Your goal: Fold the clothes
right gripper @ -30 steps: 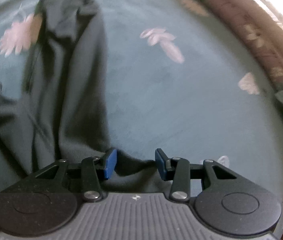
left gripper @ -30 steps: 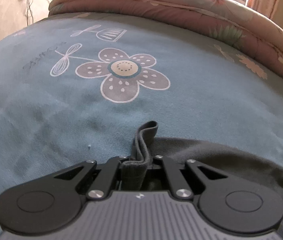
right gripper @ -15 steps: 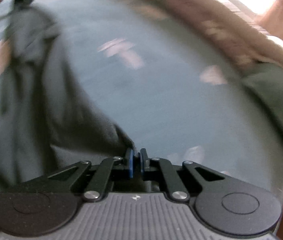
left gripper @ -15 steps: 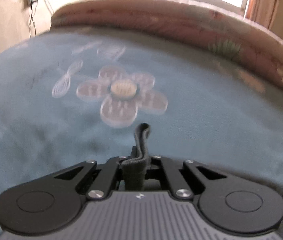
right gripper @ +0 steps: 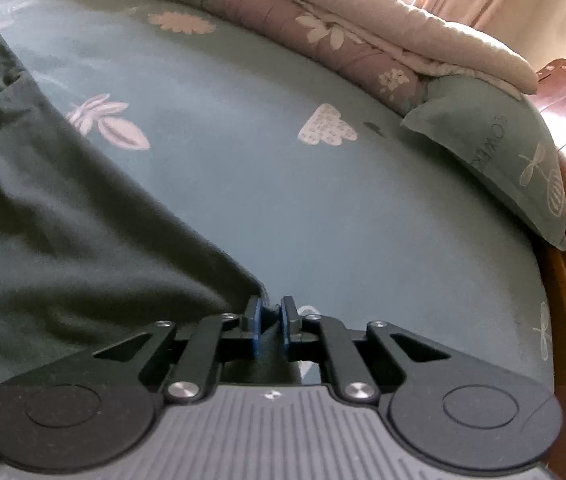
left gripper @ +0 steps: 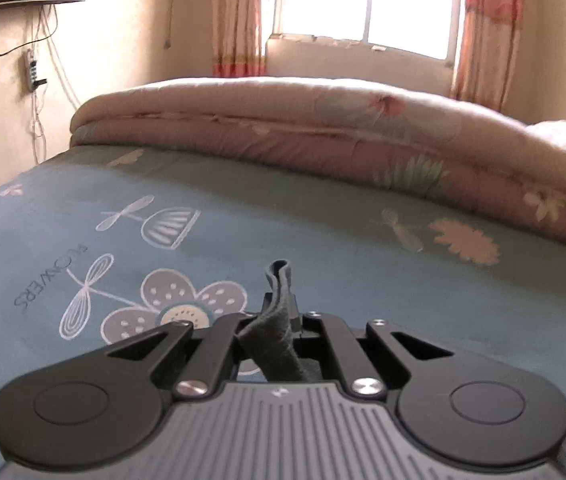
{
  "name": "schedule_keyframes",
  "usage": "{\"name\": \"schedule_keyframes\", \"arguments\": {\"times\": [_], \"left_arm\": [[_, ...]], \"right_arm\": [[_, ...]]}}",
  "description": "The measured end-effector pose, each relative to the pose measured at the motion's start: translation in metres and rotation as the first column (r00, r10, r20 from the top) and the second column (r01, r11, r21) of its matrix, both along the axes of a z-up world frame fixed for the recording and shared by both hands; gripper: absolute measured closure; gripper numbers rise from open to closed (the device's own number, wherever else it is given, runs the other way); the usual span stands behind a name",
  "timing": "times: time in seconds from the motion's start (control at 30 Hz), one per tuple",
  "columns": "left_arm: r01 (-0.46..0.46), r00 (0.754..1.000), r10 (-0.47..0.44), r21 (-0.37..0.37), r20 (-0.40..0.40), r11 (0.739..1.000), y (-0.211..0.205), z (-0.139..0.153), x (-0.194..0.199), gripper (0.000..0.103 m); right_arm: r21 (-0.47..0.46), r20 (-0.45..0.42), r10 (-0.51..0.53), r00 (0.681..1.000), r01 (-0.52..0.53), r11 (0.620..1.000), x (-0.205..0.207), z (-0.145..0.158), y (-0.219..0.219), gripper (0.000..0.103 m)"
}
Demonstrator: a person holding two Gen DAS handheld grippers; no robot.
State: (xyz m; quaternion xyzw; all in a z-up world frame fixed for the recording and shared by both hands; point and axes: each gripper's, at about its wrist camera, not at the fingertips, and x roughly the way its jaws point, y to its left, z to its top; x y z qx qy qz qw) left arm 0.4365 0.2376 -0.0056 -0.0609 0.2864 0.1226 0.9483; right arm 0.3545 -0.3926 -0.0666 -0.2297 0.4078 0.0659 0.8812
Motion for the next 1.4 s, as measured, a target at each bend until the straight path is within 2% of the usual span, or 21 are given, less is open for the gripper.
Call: {"name": "schedule_keyframes", "arguments": {"times": [0.2,0.27,0.3,0.37,0.47,0.6,0.67,0.73,0.83,0.97,1.0,1.07,1.13,1.2,1.23,1.27,1.3,1.4], "left_arm": [[-0.007,0.996,0.005,0.019,0.094,1.0,-0.004,0.016,0.013,0.101],[-0.008,0.994,0.006,0.022,0.112,1.0,-0.005,0.019,0.017,0.1],[-0.007,0.995,0.005,0.021,0.102,1.0,-0.005,0.018,0.02,0.094],[-0.026,0.999,0.025,0.015,0.042,1.0,-0.004,0.006,0.029,0.088],[-0.092,0.994,0.091,-0.019,-0.065,0.996,0.008,-0.021,0.033,0.059],[-0.188,0.977,0.178,-0.079,-0.117,0.979,0.029,-0.046,0.02,0.056],[-0.246,0.964,0.23,-0.118,-0.134,0.962,0.041,-0.053,0.009,0.056],[-0.269,0.958,0.237,-0.228,-0.159,0.936,0.049,-0.062,-0.005,0.056],[-0.296,0.952,0.235,-0.397,-0.197,0.869,0.059,-0.076,-0.028,0.055],[-0.319,0.948,0.265,-0.503,-0.177,0.804,0.057,-0.086,-0.05,0.054],[-0.323,0.946,0.27,-0.498,-0.177,0.805,0.055,-0.086,-0.049,0.054],[-0.329,0.944,0.278,-0.464,-0.177,0.823,0.049,-0.085,-0.046,0.054],[-0.315,0.947,0.266,-0.381,-0.178,0.869,0.04,-0.084,-0.038,0.054],[-0.285,0.948,0.255,-0.155,-0.189,0.946,0.022,-0.087,-0.025,0.052],[-0.26,0.948,0.25,-0.025,-0.196,0.965,0.013,-0.088,-0.018,0.052],[-0.243,0.948,0.256,0.09,-0.189,0.966,0.006,-0.091,-0.013,0.049],[-0.24,0.948,0.264,0.142,-0.178,0.96,0.005,-0.094,-0.011,0.045],[-0.273,0.941,0.287,0.099,-0.18,0.957,0.017,-0.09,-0.011,0.045]], "right_arm": [[-0.007,0.042,-0.012,0.999,0.012,1.0,-0.001,0.0,0.0,0.091],[0.001,0.06,-0.034,0.998,0.034,0.999,-0.002,0.002,0.0,0.086],[0.006,0.064,-0.049,0.997,0.049,0.999,-0.002,0.002,0.0,0.084],[0.022,0.07,-0.055,0.996,0.053,0.998,-0.004,0.004,0.003,0.081],[0.044,0.081,-0.05,0.995,0.047,0.998,-0.012,0.009,0.01,0.074],[0.073,0.104,-0.001,0.995,-0.006,0.997,-0.035,0.026,0.023,0.069],[0.096,0.106,0.016,0.994,-0.026,0.995,-0.045,0.034,0.029,0.066],[0.12,0.105,0.032,0.994,-0.044,0.992,-0.055,0.041,0.034,0.065],[0.133,0.11,0.052,0.993,-0.067,0.989,-0.068,0.046,0.043,0.061],[0.141,0.114,0.069,0.991,-0.085,0.986,-0.082,0.049,0.052,0.06],[0.141,0.116,0.07,0.991,-0.086,0.986,-0.086,0.049,0.054,0.06],[0.142,0.117,0.067,0.991,-0.083,0.986,-0.091,0.051,0.056,0.06],[0.151,0.118,0.062,0.991,-0.08,0.985,-0.094,0.051,0.056,0.06],[0.155,0.118,0.057,0.991,-0.075,0.985,-0.098,0.051,0.056,0.06],[0.157,0.116,0.054,0.992,-0.072,0.985,-0.099,0.051,0.056,0.06],[0.155,0.11,0.045,0.993,-0.062,0.986,-0.101,0.051,0.054,0.06],[0.152,0.105,0.032,0.994,-0.048,0.987,-0.103,0.05,0.052,0.059],[0.16,0.071,-0.025,0.997,0.014,0.987,-0.112,0.047,0.039,0.057]]}}
